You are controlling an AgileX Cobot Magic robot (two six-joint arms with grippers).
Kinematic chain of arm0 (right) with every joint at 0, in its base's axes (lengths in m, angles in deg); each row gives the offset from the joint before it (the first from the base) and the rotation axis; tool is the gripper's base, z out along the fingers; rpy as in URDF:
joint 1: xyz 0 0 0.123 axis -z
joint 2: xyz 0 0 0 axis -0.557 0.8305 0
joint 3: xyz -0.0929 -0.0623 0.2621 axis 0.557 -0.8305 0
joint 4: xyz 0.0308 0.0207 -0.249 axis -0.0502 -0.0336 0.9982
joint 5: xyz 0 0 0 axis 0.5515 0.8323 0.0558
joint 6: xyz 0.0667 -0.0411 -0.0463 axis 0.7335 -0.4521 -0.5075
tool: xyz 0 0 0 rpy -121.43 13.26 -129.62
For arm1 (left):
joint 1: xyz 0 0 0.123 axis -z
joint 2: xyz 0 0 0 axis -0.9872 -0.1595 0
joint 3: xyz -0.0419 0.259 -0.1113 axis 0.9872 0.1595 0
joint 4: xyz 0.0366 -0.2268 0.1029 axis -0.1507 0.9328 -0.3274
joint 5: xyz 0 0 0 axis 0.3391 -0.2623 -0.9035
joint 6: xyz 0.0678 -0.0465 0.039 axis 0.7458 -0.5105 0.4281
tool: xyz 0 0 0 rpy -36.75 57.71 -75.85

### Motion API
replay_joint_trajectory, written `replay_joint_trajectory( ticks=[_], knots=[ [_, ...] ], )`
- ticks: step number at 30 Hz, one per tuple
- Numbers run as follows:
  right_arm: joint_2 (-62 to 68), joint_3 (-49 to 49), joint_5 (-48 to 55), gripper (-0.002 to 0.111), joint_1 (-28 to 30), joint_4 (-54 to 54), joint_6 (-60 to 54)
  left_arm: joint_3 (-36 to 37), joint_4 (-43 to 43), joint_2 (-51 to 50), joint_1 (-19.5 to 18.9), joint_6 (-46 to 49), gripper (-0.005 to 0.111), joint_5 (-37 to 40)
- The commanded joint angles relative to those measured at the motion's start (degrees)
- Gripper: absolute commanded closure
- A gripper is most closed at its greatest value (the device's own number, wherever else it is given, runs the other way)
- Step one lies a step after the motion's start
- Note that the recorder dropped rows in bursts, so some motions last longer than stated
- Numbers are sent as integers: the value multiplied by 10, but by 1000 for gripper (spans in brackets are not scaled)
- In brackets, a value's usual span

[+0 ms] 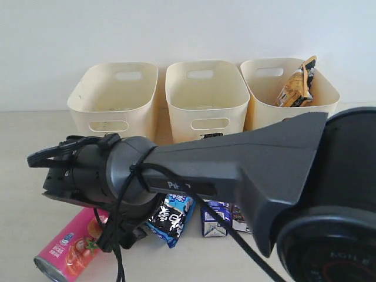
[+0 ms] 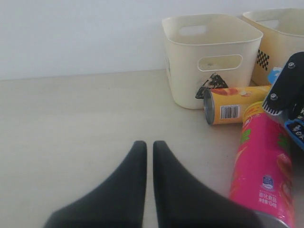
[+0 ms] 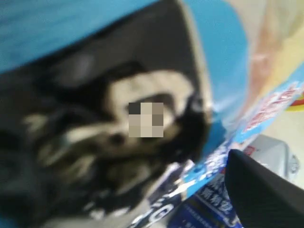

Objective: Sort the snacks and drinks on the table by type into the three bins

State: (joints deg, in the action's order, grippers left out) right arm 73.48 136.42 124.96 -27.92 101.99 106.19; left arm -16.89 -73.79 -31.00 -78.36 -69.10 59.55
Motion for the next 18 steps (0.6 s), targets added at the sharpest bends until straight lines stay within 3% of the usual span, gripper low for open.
replay_joint_trajectory(
  ticks=[1, 11, 15, 18],
  knots=[
    [13, 0, 16, 30, -2, 55, 37, 2, 2, 2, -2, -7, 103, -2],
    [35, 0, -11, 33, 0, 123, 94, 2, 2, 2, -2, -7, 103, -2],
    [36, 0, -16, 62, 0, 124, 96, 2, 2, 2, -2, -7, 103, -2],
    [36, 0, 0, 98, 0, 124, 96, 2, 2, 2, -2, -7, 103, -2]
  ],
)
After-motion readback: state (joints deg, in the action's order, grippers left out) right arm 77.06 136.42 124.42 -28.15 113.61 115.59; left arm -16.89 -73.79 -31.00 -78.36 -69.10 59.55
